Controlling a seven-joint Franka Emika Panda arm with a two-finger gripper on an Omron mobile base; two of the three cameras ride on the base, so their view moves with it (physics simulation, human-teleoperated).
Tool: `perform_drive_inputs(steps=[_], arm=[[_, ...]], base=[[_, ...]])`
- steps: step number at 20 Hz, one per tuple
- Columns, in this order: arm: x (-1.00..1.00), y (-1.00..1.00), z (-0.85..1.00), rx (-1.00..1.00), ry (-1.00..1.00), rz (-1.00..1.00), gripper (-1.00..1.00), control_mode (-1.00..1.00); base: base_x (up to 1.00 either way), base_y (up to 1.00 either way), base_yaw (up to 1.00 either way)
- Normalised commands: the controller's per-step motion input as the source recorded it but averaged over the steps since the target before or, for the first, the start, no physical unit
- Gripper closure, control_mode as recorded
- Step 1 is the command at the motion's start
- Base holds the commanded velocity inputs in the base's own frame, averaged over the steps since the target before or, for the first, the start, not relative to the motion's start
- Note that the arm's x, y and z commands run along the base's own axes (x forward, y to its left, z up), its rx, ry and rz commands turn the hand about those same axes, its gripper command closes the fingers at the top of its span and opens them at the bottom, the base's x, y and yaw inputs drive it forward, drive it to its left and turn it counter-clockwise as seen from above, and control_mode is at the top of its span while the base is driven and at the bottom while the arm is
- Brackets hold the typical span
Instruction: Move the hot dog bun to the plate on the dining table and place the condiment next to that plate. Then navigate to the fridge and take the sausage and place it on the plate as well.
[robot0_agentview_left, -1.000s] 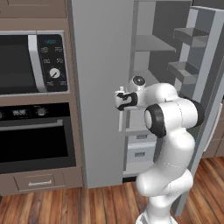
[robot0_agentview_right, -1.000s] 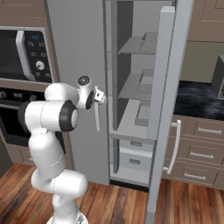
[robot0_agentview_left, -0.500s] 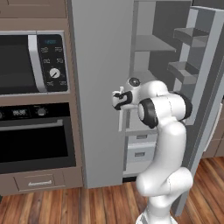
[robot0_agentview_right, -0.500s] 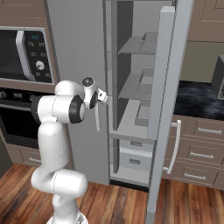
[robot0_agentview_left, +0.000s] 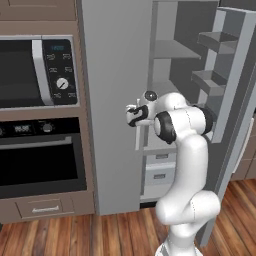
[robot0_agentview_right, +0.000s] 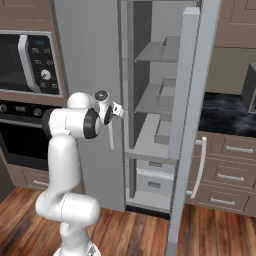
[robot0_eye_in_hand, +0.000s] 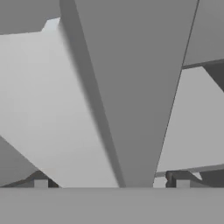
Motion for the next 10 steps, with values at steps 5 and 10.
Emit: perform_drive_inputs(steps=[5,10], arm=[[0.47,0.05,-0.25,0.00,-0.06,0.00,1.00,-1.00],[0.26,0.16,-0.17,0.00,-0.07,0.02,1.00,-1.00]], base=[[0.00,0.00,0.00],[0.00,0.00,0.00]])
